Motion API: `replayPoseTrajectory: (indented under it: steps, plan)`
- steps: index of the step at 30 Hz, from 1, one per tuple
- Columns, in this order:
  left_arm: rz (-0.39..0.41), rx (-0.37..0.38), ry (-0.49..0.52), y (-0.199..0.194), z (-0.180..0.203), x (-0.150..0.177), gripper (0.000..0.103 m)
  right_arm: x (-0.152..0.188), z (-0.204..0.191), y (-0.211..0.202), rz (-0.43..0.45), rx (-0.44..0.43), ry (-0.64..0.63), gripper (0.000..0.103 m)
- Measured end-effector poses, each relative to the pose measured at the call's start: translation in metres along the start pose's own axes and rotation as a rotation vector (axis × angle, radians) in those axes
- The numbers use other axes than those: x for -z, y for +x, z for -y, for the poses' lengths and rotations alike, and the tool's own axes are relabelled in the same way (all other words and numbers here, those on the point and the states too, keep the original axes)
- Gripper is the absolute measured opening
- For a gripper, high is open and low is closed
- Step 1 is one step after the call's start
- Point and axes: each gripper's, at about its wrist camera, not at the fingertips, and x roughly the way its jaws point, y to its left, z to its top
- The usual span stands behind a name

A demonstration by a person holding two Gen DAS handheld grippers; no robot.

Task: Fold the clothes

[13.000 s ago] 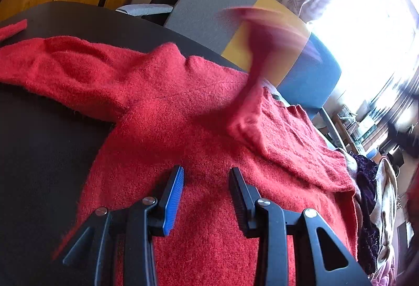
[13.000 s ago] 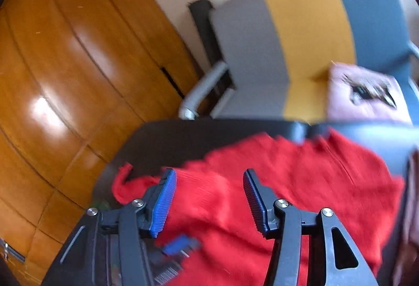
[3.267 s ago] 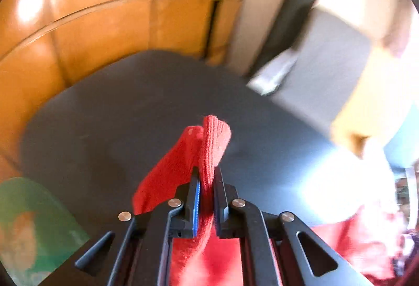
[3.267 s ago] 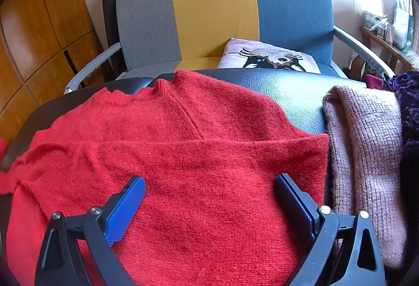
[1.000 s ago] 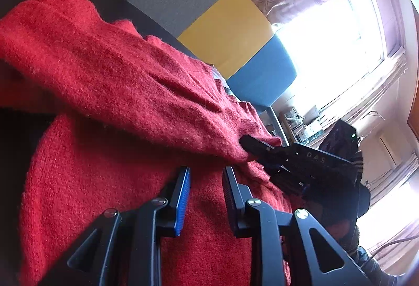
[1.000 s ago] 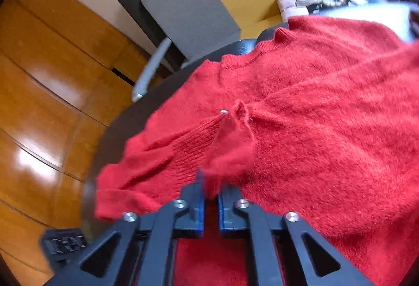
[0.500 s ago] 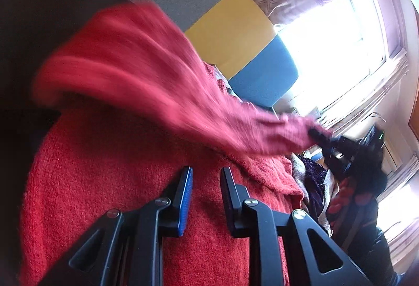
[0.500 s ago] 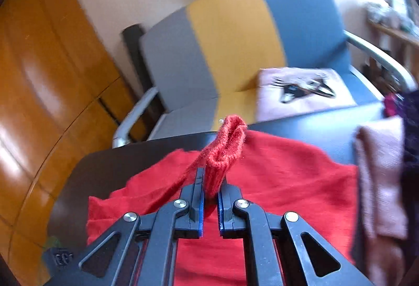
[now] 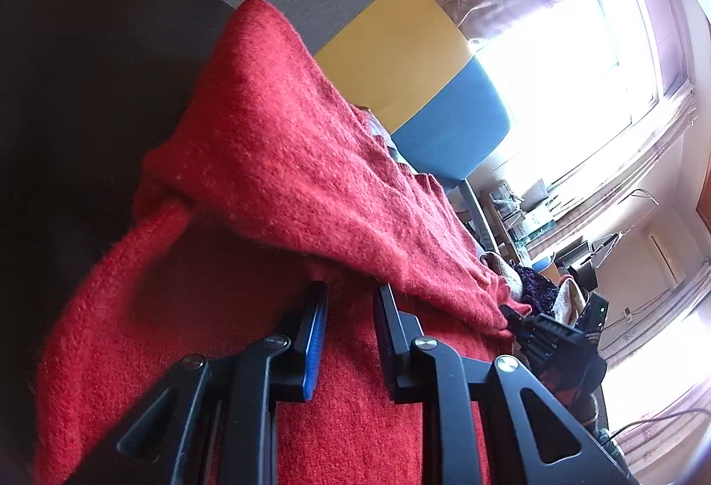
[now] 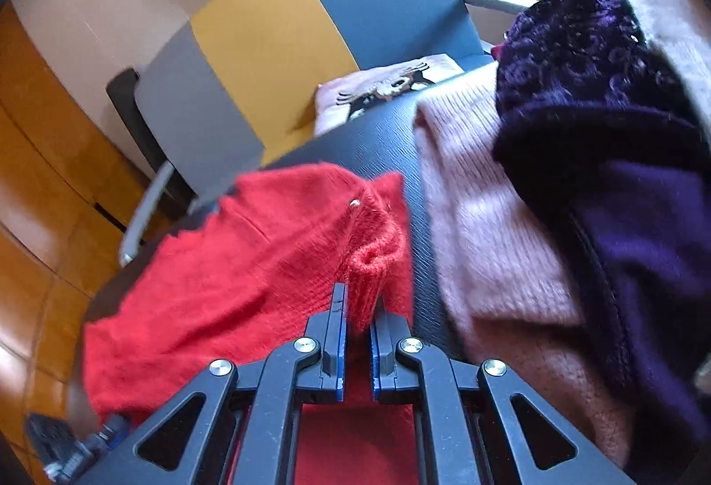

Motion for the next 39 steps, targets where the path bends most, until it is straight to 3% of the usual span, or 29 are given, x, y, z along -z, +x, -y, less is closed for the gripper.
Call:
replayPoseTrajectory:
  steps: [6, 8, 10, 17, 22, 28, 30, 32, 33, 34, 35, 39]
  plan:
    - [-0.047, 0.026, -0.042, -0.002, -0.004, -0.007, 0.026, 0.004, -0.001, 0.000, -0.016, -0.007, -0.018, 0.013]
    - [-0.046, 0.026, -0.045, -0.009, 0.001, -0.008, 0.043, 0.003, 0.001, -0.004, -0.027, -0.012, -0.024, 0.017]
    - [-0.037, 0.016, -0.033, -0.019, 0.006, -0.009, 0.044, 0.003, 0.006, -0.015, -0.025, -0.004, -0.034, 0.034]
    - [0.046, -0.015, 0.019, -0.057, 0.026, -0.013, 0.044, 0.006, 0.005, -0.055, 0.036, 0.032, -0.128, 0.035]
    - [0.095, -0.006, 0.051, -0.067, 0.045, -0.032, 0.044, 0.000, -0.042, -0.048, 0.051, 0.017, -0.284, 0.037]
    - [0.024, -0.122, 0.197, -0.014, 0.071, -0.055, 0.044, 0.004, -0.084, 0.002, -0.014, 0.041, -0.372, 0.038]
    - [0.020, -0.176, 0.189, 0.001, 0.063, -0.064, 0.044, 0.005, -0.093, 0.013, -0.022, 0.045, -0.379, 0.038]
    - [0.033, -0.294, 0.155, 0.014, 0.045, -0.071, 0.043, 0.007, -0.100, 0.024, -0.023, 0.061, -0.402, 0.038]
    - [0.036, -0.337, 0.133, 0.018, 0.034, -0.071, 0.042, 0.010, -0.102, 0.029, -0.025, 0.075, -0.417, 0.039]
    - [0.050, -0.362, 0.119, 0.018, 0.017, -0.068, 0.027, 0.014, -0.102, 0.035, -0.025, 0.084, -0.429, 0.040]
    - [0.070, -0.348, 0.088, 0.013, 0.008, -0.067, 0.006, 0.019, -0.102, 0.038, -0.020, 0.083, -0.434, 0.041]
    - [0.118, -0.321, 0.015, -0.002, -0.010, -0.064, 0.002, 0.032, -0.111, 0.041, 0.008, 0.100, -0.497, 0.045]
